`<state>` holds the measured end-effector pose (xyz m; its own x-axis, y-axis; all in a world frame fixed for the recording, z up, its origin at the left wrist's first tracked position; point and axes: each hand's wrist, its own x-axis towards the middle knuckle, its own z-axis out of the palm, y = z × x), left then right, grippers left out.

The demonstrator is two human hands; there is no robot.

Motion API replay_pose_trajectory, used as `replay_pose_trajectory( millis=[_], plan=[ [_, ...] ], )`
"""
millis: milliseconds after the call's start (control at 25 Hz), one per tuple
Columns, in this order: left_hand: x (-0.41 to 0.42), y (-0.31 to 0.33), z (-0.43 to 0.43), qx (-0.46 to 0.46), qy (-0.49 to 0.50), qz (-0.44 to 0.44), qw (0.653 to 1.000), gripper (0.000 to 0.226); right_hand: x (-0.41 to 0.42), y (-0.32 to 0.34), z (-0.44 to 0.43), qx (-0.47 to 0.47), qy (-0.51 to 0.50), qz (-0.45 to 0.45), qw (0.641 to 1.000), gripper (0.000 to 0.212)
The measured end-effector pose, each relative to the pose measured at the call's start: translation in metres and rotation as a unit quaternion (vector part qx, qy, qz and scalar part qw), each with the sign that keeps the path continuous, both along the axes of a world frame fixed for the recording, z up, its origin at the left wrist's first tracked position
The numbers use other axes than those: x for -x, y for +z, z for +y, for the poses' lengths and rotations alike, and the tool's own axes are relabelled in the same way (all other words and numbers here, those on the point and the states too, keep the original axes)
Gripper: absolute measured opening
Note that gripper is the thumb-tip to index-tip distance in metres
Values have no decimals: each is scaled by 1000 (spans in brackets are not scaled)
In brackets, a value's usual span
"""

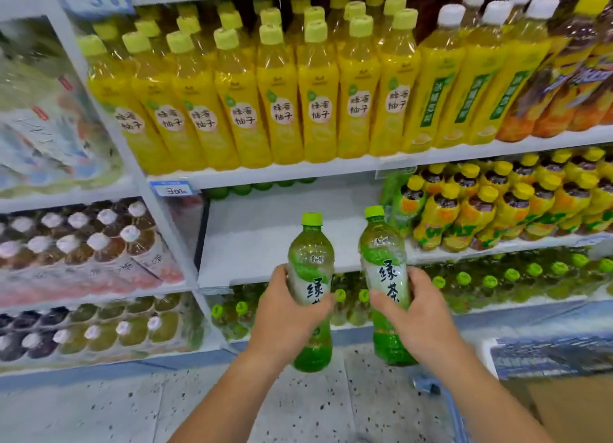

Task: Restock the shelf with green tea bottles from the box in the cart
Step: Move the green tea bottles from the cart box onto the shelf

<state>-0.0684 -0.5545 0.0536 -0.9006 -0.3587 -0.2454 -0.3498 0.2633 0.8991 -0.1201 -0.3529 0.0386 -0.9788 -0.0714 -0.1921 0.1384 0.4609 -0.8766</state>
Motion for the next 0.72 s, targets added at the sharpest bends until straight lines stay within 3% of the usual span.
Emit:
replay_pose_trajectory(
  millis=[280,560,720],
  plan=[
    [69,-63,-40,38,-3,16,999,43,87,-68,-38,-26,22,31,999,30],
    [164,-114,-63,121,-18,70,990,44,165,-116,-62,-36,-19,100,994,38],
    [199,-140,-67,101,-21,112,988,50,191,-141,-68,14,-40,142,989,43]
  ],
)
